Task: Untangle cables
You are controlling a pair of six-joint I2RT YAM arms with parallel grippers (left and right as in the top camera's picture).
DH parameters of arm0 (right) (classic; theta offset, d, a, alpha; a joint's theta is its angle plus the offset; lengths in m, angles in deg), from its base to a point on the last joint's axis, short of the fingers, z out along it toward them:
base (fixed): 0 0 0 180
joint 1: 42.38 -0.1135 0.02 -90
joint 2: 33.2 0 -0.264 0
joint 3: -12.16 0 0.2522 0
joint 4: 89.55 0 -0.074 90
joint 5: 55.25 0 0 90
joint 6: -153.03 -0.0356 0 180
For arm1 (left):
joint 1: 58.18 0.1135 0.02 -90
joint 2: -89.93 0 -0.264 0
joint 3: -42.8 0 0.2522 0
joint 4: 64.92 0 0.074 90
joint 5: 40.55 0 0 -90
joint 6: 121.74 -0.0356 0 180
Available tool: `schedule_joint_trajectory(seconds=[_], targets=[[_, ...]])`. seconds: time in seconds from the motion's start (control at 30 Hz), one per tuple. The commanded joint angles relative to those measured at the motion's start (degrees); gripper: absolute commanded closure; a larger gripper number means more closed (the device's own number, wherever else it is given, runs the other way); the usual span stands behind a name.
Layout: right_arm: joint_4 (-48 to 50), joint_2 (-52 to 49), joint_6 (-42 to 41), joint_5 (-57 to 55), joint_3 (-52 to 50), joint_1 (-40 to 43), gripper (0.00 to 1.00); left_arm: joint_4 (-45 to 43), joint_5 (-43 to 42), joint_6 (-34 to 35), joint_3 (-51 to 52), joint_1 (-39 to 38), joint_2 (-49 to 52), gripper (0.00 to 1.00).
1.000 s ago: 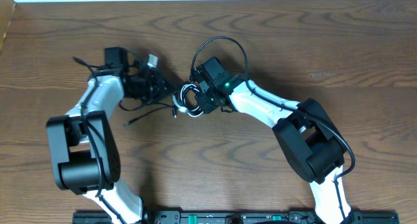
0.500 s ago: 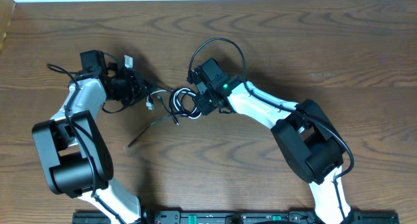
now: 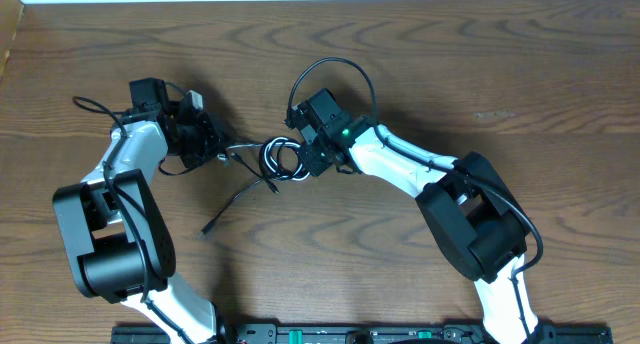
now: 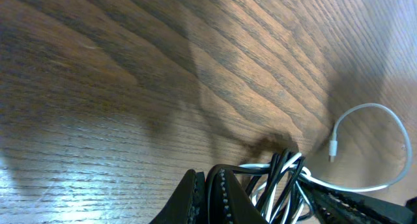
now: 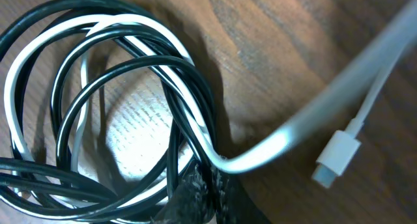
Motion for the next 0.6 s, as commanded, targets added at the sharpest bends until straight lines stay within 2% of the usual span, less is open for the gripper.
schedule_joint_trajectory(seconds=[0.0, 0.13, 0.23, 0.47, 0.57], targets=[[0.7, -0.8, 4.0, -4.6, 1.9, 1.4, 0.95, -0.3, 3.5, 1.1, 0.0, 0.8, -1.2, 0.91], [2.9, 0.0, 4.0, -4.5, 3.5, 1.7, 0.64, -0.3, 3.5, 1.1, 0.0, 0.8, -1.2, 0.91], [2.0, 0.7, 4.1, -4.5, 4.9, 1.7, 0.46, -0.3, 3.5, 1.1, 0.0, 0.8, -1.2, 0.91], [-5.4, 5.8, 4.0, -2.9, 7.8, 2.0, 0.25, -0.3, 3.5, 2.2, 0.0, 0.6, -1.2, 0.91], [-7.1, 6.1, 3.8, 1.2, 7.8, 2.0, 0.22, -0.5, 3.5, 2.2, 0.0, -0.1, -1.2, 0.91]])
